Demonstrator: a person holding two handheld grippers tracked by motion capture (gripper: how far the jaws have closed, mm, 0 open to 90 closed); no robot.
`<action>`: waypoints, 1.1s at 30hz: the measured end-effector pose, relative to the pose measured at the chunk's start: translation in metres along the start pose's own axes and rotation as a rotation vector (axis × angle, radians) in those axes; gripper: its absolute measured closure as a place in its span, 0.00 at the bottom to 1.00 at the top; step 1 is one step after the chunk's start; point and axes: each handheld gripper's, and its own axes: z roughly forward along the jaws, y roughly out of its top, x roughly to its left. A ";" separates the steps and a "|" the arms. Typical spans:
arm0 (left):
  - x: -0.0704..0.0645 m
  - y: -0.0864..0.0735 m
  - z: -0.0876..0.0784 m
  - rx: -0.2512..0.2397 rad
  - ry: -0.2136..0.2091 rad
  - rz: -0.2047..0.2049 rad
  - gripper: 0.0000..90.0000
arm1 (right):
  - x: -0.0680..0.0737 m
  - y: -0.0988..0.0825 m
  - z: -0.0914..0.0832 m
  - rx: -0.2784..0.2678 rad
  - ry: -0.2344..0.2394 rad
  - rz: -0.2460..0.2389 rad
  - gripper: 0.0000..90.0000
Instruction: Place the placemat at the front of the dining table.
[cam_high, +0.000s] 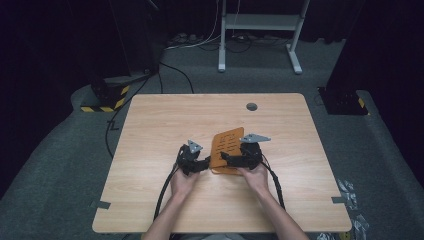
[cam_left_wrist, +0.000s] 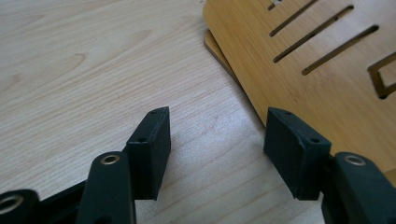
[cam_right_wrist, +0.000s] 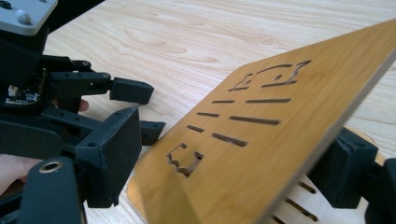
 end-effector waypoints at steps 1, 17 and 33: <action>-0.001 0.000 0.000 0.001 0.001 -0.001 0.46 | 0.003 0.000 0.002 0.003 -0.005 -0.011 0.19; -0.001 0.000 0.000 0.003 0.003 0.000 0.46 | 0.015 -0.008 0.016 0.017 -0.036 -0.034 0.28; -0.002 -0.001 -0.001 0.001 0.017 -0.007 0.40 | 0.012 -0.009 0.017 -0.011 0.038 0.027 0.66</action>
